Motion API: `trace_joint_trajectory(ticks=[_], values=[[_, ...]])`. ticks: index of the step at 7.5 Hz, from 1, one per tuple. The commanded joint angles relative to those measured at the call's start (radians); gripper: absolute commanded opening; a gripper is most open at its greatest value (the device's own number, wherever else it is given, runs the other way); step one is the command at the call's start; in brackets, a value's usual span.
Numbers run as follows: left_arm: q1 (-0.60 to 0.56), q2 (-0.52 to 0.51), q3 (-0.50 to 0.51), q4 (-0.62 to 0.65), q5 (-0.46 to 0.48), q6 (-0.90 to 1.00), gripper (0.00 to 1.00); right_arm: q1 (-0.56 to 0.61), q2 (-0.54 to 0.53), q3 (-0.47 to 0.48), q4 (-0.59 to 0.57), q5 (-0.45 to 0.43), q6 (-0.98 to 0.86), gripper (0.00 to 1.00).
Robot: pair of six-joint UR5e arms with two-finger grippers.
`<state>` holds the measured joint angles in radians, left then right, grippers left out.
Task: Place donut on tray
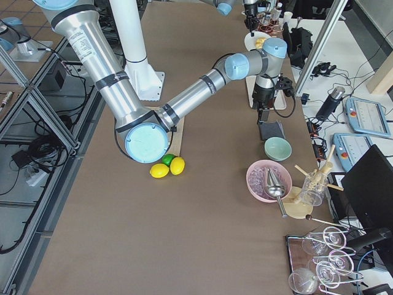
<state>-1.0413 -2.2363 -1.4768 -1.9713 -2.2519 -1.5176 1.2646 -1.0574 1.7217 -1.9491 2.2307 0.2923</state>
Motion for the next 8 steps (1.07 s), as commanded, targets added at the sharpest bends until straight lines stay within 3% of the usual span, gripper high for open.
trace_joint_trajectory(ticks=[1, 4, 6, 8], values=[[0.13, -0.072, 0.177, -0.283, 0.214, -0.273, 0.0, 0.044, -0.055, 0.001, -0.065, 0.088, -0.085, 1.0], [0.269, -0.172, 0.362, -0.446, 0.472, -0.52, 0.0, 0.058, -0.104, 0.019, -0.063, 0.105, -0.087, 1.0], [0.306, -0.212, 0.481, -0.463, 0.552, -0.576, 0.0, 0.065, -0.111, 0.025, -0.062, 0.125, -0.085, 1.0], [0.316, -0.22, 0.527, -0.48, 0.568, -0.576, 0.0, 0.067, -0.125, 0.055, -0.063, 0.135, -0.085, 1.0]])
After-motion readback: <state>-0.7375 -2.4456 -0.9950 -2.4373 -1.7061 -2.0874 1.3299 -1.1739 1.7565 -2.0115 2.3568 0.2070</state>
